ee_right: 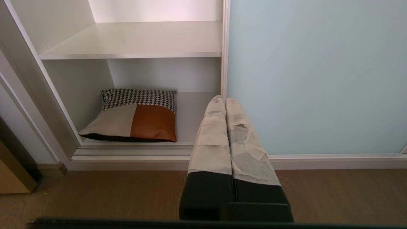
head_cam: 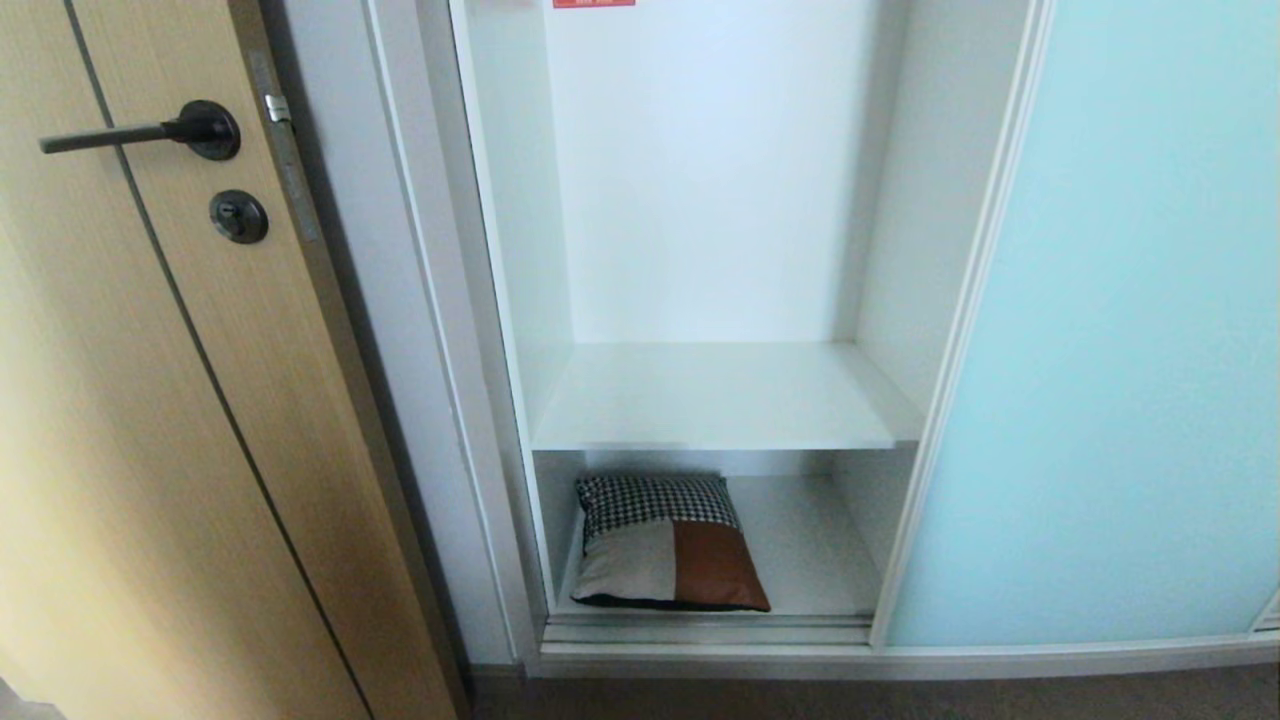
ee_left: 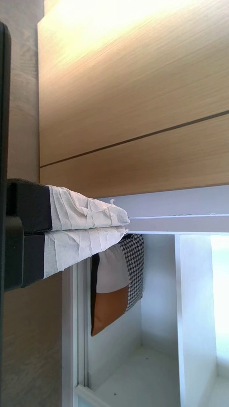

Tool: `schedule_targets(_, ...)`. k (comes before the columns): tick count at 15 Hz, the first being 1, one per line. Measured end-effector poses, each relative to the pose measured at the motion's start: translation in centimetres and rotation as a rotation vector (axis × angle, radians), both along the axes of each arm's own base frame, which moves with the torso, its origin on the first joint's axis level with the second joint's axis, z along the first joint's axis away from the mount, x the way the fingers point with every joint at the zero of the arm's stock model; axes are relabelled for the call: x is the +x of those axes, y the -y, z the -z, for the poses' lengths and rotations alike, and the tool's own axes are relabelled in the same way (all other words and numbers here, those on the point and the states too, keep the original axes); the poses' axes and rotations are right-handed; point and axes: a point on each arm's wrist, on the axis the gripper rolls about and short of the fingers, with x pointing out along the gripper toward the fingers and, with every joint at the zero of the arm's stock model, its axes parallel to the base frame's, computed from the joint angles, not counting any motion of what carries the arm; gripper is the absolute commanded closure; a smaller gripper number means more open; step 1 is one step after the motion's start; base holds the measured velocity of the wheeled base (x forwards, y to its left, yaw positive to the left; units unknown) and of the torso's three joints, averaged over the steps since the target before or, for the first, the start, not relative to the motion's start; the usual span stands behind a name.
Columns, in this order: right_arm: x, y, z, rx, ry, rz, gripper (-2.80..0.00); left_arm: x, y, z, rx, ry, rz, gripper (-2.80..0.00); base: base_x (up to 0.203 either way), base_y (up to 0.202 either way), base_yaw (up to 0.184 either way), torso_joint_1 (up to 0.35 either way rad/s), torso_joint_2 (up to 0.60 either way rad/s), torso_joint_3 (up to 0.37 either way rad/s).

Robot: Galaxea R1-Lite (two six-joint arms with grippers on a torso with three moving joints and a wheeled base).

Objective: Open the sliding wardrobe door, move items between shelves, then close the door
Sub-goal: Open the door

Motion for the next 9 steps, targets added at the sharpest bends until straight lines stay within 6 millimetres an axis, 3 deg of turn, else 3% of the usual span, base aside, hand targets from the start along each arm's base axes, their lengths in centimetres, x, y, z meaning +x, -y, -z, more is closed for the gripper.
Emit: schedule_targets(9,0.0,0.0,0.01,0.0,-0.001,0.0,0.0,0.01,0.01,0.01,-0.001,0.0,0.003,0.0,0.0,0.0,0.0,0.0,0.0,0.0)
